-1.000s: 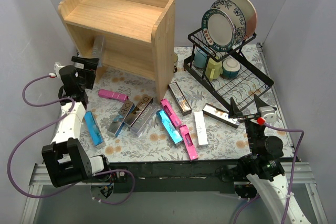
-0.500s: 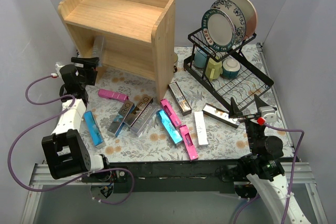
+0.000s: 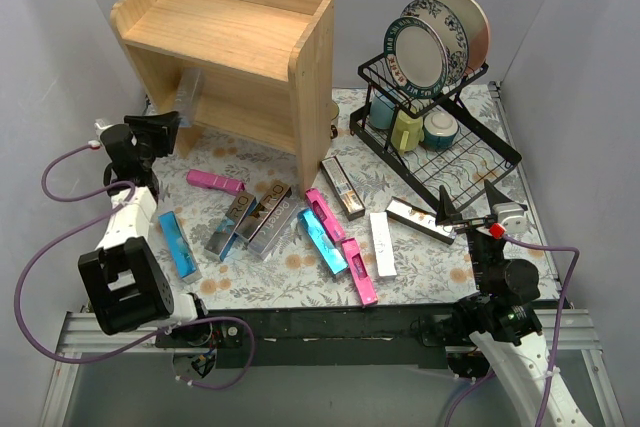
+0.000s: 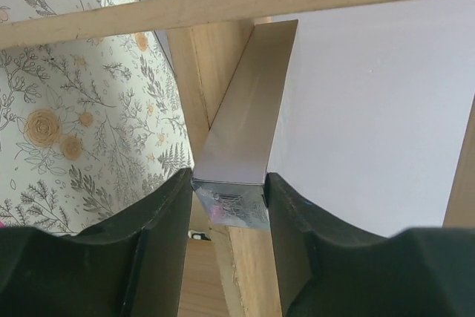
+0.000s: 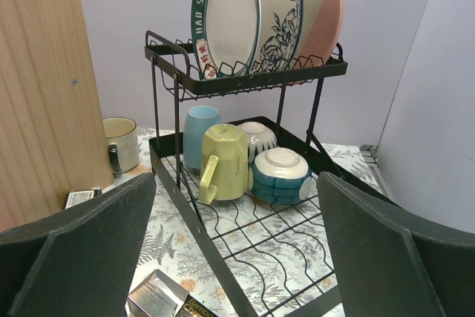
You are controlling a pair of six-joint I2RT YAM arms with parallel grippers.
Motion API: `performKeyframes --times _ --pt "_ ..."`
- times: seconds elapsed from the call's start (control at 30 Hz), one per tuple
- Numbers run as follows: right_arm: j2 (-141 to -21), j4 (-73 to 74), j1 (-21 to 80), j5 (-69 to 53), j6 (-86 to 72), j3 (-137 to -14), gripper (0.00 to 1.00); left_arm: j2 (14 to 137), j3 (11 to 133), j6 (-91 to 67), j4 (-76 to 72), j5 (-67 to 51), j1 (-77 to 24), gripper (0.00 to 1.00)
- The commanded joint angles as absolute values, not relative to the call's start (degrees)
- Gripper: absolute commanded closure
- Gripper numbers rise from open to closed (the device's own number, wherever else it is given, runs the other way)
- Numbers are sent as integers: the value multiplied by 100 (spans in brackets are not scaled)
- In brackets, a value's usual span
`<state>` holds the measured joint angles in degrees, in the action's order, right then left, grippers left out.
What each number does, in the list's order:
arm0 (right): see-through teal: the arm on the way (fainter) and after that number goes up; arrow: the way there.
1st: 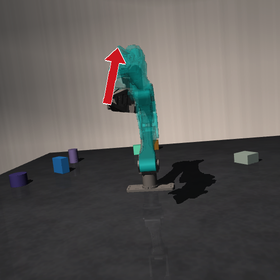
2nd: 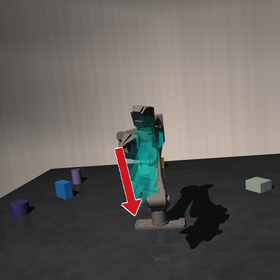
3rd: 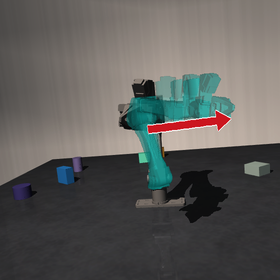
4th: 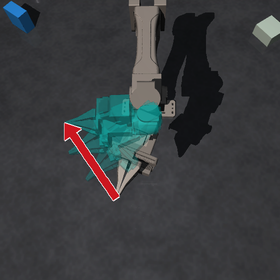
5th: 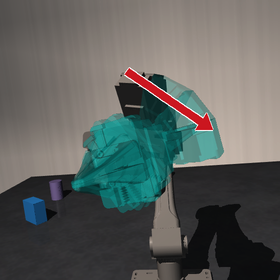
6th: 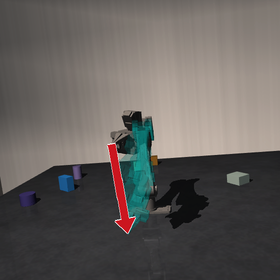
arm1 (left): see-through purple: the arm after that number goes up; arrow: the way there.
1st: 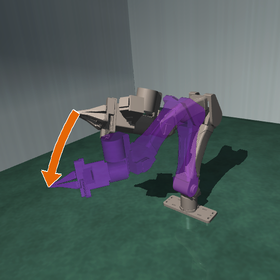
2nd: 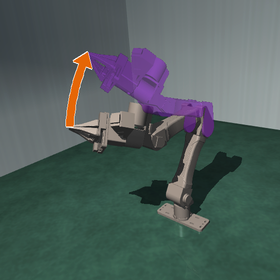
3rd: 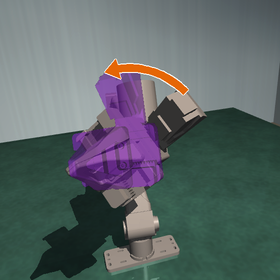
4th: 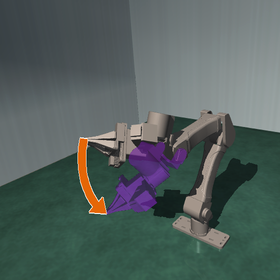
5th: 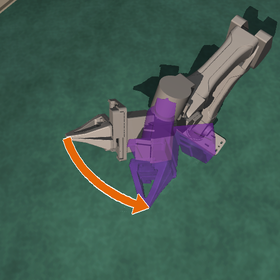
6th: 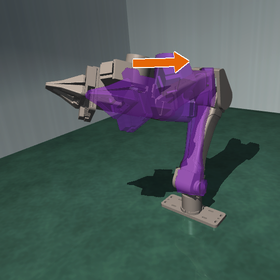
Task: Place and organize the toothpastes onto the shelf
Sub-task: Place the toothpaste on the shelf.
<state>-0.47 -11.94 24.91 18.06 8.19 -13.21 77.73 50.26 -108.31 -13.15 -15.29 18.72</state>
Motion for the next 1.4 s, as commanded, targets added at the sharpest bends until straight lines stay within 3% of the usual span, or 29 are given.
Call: performKeyframes --times 0.0,0.43,0.87,1.27,1.37 --pt "404 -1336 2531 1872 888 -1362 1 7839 5212 -10872 -1345 -1863 2152 71" --pt "352 -1327 2531 1855 896 -1380 1 8727 6310 -10345 -933 -2829 2856 75" --pt "290 -1301 2531 1837 905 -1397 2 9308 6478 -10274 -1142 -3199 2944 74" --pt "281 -1301 2531 1819 905 -1397 1 9501 6653 -10274 -1248 -3331 2936 66" --pt "281 -1301 2531 1819 897 -1397 1 9492 6697 -10257 -1222 -3366 2944 59"
